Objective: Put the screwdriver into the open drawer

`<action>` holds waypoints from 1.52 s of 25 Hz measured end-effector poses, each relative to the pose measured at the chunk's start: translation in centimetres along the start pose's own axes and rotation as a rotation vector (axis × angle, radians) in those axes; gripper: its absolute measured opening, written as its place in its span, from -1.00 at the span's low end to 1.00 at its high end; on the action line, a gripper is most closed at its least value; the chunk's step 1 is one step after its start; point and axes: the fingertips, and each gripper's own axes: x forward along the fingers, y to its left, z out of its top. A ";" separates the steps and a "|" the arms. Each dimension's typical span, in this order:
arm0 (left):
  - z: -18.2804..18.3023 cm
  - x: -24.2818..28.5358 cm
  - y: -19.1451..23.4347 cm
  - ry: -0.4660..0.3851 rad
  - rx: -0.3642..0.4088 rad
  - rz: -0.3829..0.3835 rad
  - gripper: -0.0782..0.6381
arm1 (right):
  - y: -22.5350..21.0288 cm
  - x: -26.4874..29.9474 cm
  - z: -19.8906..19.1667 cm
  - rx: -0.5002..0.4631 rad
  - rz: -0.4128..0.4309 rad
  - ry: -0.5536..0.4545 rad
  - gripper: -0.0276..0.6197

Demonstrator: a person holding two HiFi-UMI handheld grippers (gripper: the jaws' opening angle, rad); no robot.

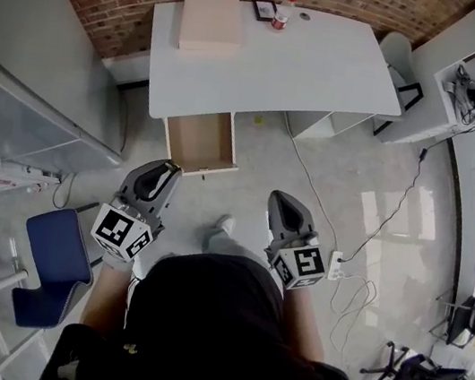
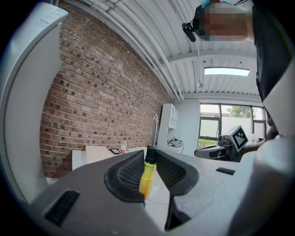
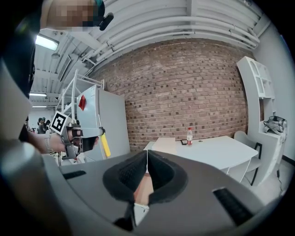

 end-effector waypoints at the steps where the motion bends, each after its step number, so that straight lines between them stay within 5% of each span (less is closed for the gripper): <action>1: 0.0 1.0 0.1 0.000 -0.004 0.001 -0.55 | -1.0 0.3 0.0 0.002 0.002 0.002 -0.88; 11: -1.4 9.3 0.2 0.052 0.006 0.038 -0.55 | -9.0 3.1 -0.5 0.027 0.042 0.020 -0.88; 20: -3.5 12.8 0.5 0.145 0.012 0.017 -0.55 | -11.7 4.2 -1.5 0.069 0.031 0.044 -0.88; 26: -6.3 15.0 0.9 0.239 0.010 -0.067 -0.55 | -11.4 5.1 -2.5 0.101 -0.014 0.064 -0.88; 38: -12.3 17.9 4.0 0.431 -0.011 -0.292 -0.55 | -9.8 6.1 -4.9 0.200 -0.228 0.104 -0.88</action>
